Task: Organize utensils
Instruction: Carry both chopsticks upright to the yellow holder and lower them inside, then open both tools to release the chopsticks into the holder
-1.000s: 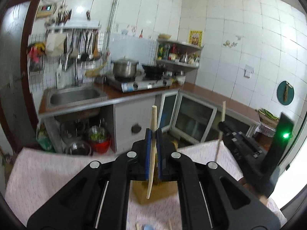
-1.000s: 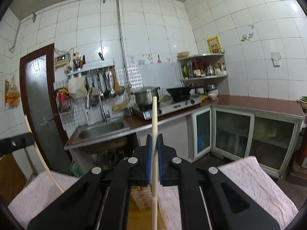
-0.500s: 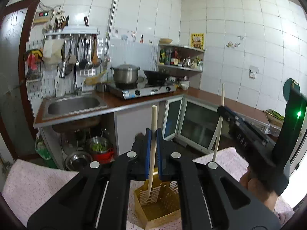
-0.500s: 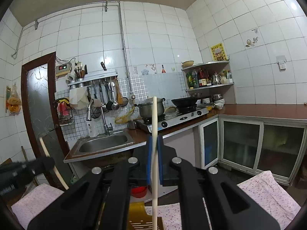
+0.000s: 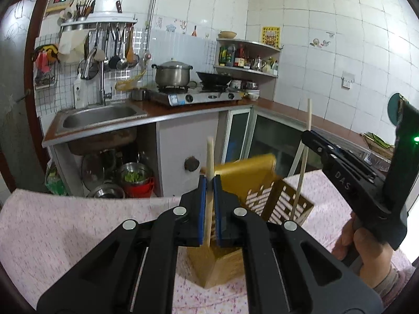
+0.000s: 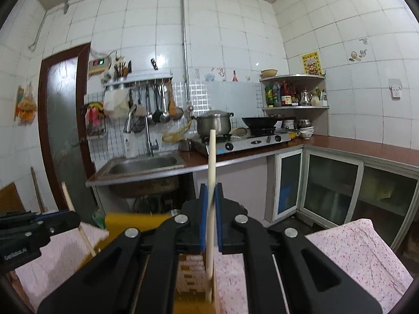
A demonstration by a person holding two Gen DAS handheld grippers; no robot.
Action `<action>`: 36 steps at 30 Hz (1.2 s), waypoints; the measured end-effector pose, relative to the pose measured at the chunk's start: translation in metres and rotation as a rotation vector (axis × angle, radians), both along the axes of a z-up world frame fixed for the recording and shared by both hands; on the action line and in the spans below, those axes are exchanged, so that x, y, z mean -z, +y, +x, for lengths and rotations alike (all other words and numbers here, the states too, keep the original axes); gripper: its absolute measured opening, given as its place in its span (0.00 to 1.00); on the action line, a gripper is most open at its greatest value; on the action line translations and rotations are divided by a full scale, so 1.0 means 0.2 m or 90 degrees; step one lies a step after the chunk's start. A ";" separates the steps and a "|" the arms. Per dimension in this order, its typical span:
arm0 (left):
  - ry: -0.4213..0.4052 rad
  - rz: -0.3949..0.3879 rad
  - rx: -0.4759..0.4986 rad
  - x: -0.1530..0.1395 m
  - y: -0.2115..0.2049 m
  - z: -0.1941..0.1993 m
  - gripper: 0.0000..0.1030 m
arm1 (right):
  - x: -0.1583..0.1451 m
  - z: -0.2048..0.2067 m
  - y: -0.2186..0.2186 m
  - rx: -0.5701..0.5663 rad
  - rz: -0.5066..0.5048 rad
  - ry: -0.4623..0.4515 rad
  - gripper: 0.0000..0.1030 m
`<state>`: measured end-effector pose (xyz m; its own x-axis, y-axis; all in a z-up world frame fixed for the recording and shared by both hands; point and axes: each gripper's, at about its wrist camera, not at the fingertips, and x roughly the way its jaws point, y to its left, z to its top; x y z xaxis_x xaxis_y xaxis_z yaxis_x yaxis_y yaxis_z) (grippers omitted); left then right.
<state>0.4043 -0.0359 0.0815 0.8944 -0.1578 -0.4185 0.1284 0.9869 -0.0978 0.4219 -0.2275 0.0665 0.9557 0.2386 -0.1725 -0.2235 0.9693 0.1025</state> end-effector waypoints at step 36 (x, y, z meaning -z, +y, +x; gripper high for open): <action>0.122 0.000 -0.073 0.20 0.37 -0.73 0.95 | 0.19 -0.79 -0.15 0.107 -0.011 0.175 0.74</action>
